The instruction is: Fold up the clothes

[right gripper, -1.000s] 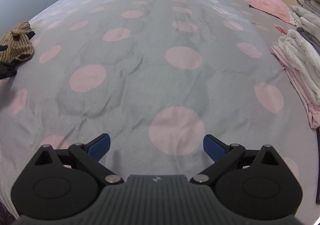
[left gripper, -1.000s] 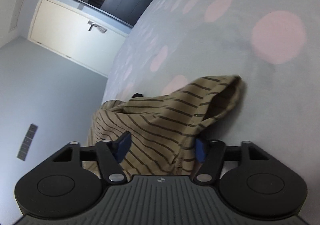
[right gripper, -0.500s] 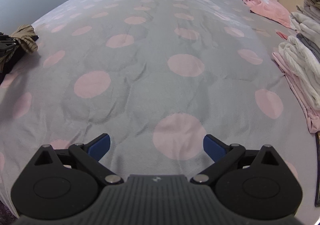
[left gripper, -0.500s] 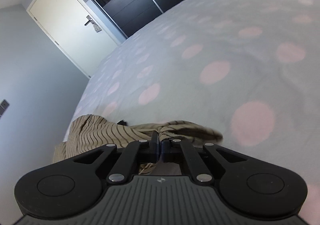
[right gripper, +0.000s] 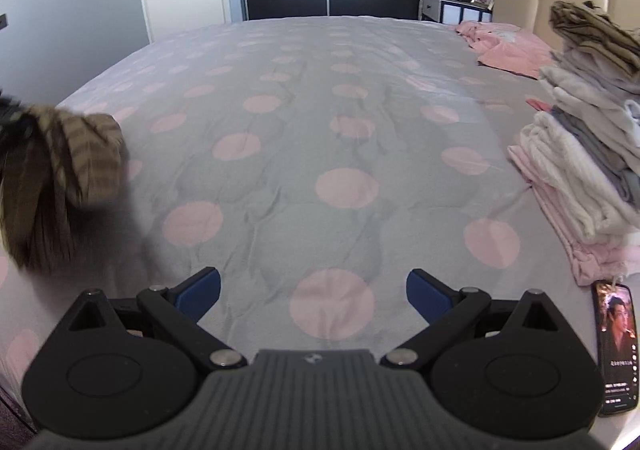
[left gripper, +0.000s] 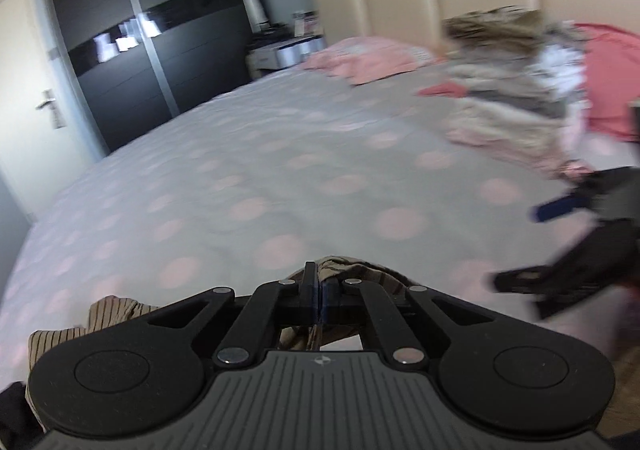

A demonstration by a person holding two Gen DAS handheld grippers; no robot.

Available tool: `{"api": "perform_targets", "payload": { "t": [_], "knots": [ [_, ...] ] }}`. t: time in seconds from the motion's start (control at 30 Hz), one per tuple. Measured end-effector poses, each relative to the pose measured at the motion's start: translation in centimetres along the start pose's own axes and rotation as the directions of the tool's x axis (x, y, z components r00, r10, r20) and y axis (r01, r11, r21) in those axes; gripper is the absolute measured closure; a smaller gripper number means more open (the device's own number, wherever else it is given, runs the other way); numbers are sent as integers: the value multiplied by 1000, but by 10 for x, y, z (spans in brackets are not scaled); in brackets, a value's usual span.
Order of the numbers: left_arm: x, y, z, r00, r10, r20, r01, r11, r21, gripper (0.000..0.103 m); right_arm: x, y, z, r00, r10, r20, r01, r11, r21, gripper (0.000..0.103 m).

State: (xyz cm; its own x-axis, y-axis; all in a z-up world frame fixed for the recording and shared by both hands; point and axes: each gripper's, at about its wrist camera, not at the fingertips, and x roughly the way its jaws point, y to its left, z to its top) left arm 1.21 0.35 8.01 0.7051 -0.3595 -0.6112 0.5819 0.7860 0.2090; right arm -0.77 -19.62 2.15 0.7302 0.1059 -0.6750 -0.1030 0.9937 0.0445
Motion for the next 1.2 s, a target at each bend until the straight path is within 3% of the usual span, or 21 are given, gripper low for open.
{"api": "perform_targets", "payload": {
  "t": [0.1, 0.23, 0.3, 0.37, 0.5, 0.6, 0.7, 0.83, 0.9, 1.0, 1.07, 1.13, 1.2],
  "knots": [
    [-21, -38, 6, 990, -142, 6, 142, 990, 11, 103, -11, -14, -2, 1000, -19, 17, 19, 999, 30, 3],
    [-47, -67, 9, 970, -244, 13, 244, 970, 12, 103, -19, -34, -4, 998, -66, 21, 64, 995, 71, 3],
    [-60, -66, 10, 962, -272, 30, 272, 962, -35, 103, -21, -38, -5, 998, -59, 20, 57, 994, 90, 3],
    [-69, -57, 10, 966, -256, 48, 259, 963, -72, 103, -21, -39, -7, 999, -50, 18, 48, 995, 91, 3],
    [-82, -17, 6, 993, -105, 48, 110, 985, -133, 103, -20, -28, -9, 1000, -26, 15, 26, 999, 44, 3],
    [-88, 22, 1, 999, 43, 14, -40, 981, -191, 103, -17, -19, -9, 1000, -8, 12, 8, 1000, 11, 3],
    [-93, 58, -15, 984, 173, -42, -178, 959, -220, 103, -12, -11, -9, 1000, -1, 9, 1, 1000, -23, 3],
    [-92, 101, -49, 939, 314, -142, -343, 898, -276, 103, -6, 5, -10, 999, 40, -3, -40, 996, -84, 4],
    [-88, 120, -68, 918, 342, -202, -390, 868, -306, 103, -2, 14, -10, 998, 59, -19, -60, 991, -120, 4],
    [-77, 137, -92, 902, 313, -297, -405, 852, -332, 103, 5, 28, -8, 995, 81, -63, -91, 980, -175, 6],
    [-71, 137, -102, 898, 288, -332, -395, 860, -323, 103, 10, 36, -3, 990, 102, -97, -121, 971, -208, 23],
    [-70, 141, -115, 894, 272, -356, -387, 869, -308, 103, 16, 44, 7, 985, 128, -118, -155, 954, -257, 31],
    [-68, 142, -126, 891, 261, -371, -379, 878, -293, 103, 22, 52, 18, 982, 148, -121, -180, 929, -324, 33]
  ]
}}
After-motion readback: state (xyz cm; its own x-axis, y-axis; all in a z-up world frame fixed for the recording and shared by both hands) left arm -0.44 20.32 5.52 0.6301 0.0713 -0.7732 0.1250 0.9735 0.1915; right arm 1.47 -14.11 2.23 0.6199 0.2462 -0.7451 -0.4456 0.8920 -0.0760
